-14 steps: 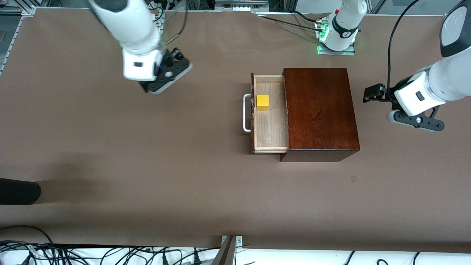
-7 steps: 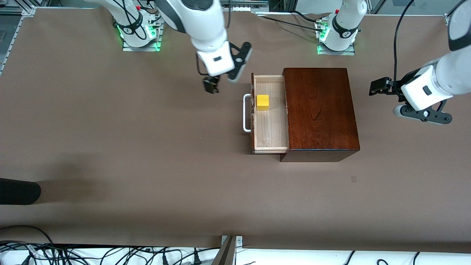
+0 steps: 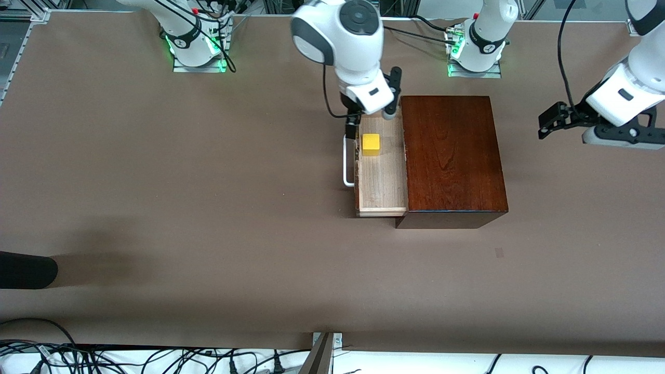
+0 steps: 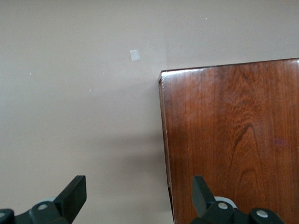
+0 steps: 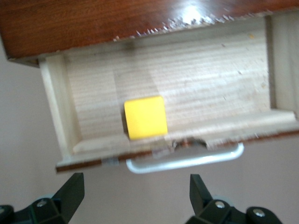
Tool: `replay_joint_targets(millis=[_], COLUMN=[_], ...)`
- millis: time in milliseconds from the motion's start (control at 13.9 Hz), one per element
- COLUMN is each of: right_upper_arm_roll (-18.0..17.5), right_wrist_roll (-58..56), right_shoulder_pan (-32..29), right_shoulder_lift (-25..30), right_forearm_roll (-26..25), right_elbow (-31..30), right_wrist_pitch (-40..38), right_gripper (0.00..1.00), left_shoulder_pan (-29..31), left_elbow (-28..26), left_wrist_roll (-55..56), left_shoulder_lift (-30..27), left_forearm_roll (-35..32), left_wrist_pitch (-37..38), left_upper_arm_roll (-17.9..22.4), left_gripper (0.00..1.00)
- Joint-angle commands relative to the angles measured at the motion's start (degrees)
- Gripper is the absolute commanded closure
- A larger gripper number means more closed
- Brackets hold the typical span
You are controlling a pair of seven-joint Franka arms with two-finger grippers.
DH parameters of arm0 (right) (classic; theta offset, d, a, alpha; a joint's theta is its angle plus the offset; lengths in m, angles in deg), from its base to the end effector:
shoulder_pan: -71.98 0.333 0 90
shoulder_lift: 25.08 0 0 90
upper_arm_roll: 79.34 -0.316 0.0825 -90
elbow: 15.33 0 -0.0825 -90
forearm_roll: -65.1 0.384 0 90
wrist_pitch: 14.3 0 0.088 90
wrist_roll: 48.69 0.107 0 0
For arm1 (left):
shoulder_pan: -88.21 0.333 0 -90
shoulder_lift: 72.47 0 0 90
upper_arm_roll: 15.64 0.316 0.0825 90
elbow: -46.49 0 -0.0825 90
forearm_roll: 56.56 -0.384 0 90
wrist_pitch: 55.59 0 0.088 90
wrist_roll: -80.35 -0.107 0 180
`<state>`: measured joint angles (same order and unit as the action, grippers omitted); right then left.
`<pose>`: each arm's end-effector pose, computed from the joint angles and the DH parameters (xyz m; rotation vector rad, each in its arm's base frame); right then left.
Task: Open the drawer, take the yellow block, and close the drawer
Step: 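Move the right gripper over the yellow cube in the drawer, then lower the right gripper and close it on the yellow cube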
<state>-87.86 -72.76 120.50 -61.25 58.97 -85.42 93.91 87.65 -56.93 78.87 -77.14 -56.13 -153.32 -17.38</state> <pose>0.4300 0.5977 0.4104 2.3826 2.0416 0.0676 0.5342 -0.0227 0.5692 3.1350 -0.1016 -0.0280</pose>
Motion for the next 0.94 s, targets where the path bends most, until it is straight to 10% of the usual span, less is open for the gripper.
replay_joint_targets(millis=[0, 863], right_upper_arm_roll=[0.52, 0.52], right_wrist_roll=[-0.45, -2.74], right_shoulder_pan=[1.75, 2.11], right_shoulder_lift=[-5.83, -10.32], right_forearm_roll=[-3.27, -7.49], right_elbow=[5.57, 4.52], right_wrist_pitch=[3.13, 9.48], right_gripper=[0.0, 0.0], left_shoulder_pan=[-1.02, -0.93], left_elbow=[2.49, 4.18], left_wrist_roll=[-0.18, -0.19], left_shoulder_lift=[0.53, 1.95], left_forearm_roll=[0.02, 0.63], left_wrist_pitch=[5.25, 6.15], left_upper_arm_roll=[0.33, 0.15], left_gripper=[0.0, 0.0])
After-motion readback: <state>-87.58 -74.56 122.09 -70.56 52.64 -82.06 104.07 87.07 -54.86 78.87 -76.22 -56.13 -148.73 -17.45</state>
